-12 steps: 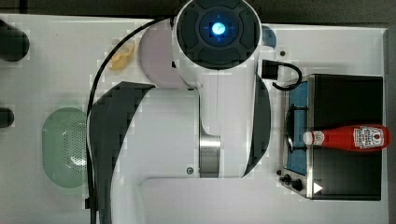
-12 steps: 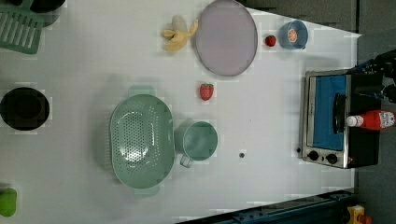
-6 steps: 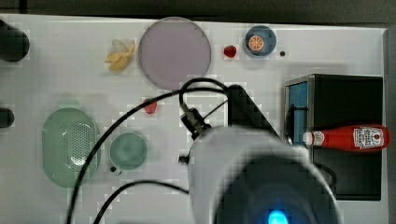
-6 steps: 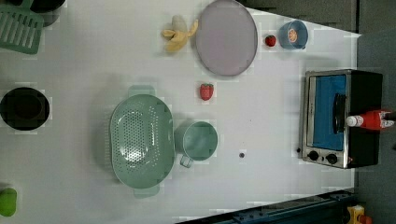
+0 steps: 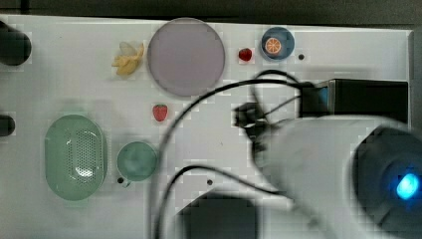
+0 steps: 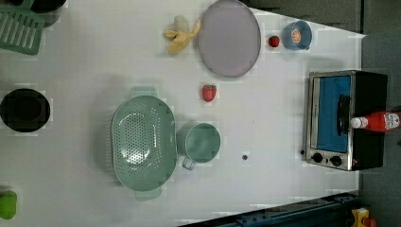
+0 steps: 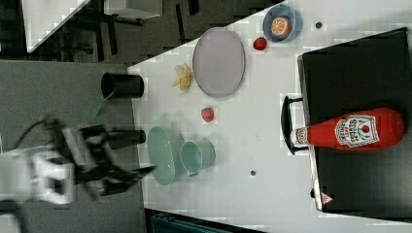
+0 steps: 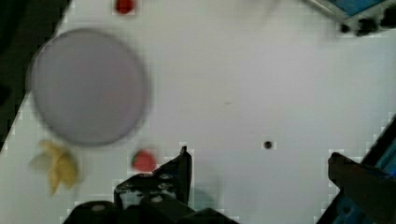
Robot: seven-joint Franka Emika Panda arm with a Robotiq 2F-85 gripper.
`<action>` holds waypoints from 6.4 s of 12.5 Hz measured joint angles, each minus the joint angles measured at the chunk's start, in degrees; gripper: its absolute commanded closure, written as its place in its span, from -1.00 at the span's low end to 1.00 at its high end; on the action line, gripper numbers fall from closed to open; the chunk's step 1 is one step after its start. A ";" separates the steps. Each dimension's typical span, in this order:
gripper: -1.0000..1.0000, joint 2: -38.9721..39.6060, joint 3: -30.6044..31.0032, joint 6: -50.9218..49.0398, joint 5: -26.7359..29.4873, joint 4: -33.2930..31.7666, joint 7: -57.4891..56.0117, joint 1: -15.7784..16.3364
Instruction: Pick Ketchup from oven and place it on table.
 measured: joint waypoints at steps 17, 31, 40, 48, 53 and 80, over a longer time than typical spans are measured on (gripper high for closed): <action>-1.00 26.47 -28.12 27.70 0.24 3.86 0.07 -5.26; -0.26 35.75 -27.40 23.95 8.39 5.09 -5.44 -5.81; -0.26 18.42 -15.13 6.24 6.44 16.62 -5.54 1.76; -0.26 25.85 -0.56 32.29 -2.86 -9.79 -5.55 13.64; -0.26 35.15 -1.92 43.98 -1.57 -19.42 -5.52 9.42; -1.00 15.10 -0.59 -6.05 -5.18 15.89 1.21 7.19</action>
